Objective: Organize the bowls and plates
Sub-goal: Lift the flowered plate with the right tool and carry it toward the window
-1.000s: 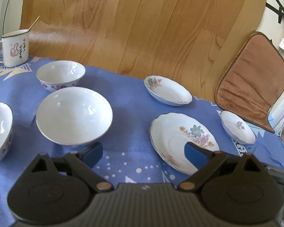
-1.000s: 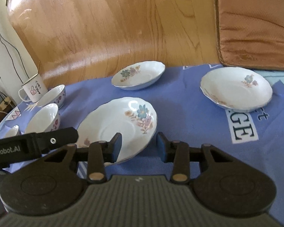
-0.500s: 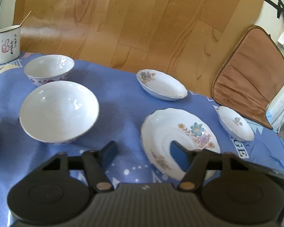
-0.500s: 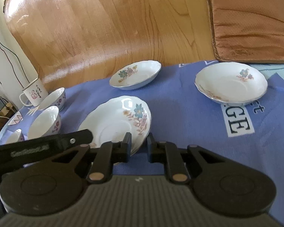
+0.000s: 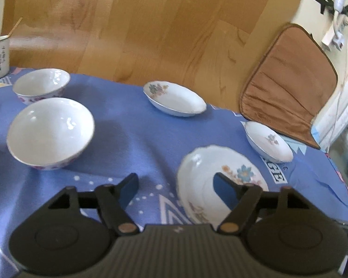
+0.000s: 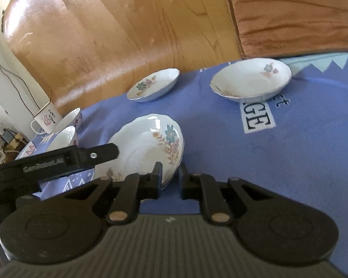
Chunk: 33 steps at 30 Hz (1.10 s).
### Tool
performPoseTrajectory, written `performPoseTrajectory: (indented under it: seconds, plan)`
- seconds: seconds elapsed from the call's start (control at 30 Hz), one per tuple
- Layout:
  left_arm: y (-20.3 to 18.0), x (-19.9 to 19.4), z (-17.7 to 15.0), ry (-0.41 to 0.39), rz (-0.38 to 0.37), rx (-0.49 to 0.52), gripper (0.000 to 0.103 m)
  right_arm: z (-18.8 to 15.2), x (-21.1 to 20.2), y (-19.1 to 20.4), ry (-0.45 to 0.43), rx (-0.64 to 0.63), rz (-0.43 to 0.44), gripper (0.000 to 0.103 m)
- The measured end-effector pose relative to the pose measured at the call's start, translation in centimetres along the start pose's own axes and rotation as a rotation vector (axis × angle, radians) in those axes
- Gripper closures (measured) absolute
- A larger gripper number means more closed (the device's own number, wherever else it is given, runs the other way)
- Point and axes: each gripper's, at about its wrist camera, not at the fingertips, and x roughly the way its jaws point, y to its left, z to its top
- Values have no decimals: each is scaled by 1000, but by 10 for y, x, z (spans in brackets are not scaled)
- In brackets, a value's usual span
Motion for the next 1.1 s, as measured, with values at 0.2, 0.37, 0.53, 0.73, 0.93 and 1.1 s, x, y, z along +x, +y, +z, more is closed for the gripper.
performPoseTrajectory:
  seconds: [0.2,0.37,0.53,0.73,0.93,1.1]
  plan:
    - [7,-7,-1,-19,6,-23,21,6,6,10,-10,-19,-16,63]
    - [8,-7,-2,-13,7,-21,21,7,17,16,-10,-55,-53,73]
    - [8,-7,-4,-5,10,-22,21,7,11,8,5,-27,-44,89]
    - [4,-9,-9,8,-6,-7,21,-9,-14,11,1,-28,-26,89]
    - [-9,-12,-16,30,-38,28,21,-20,-33,-8,30,90,-2,89]
    - [-23,-14,-24,53,-72,57,21,-31,-57,-21,11,132,-22,89]
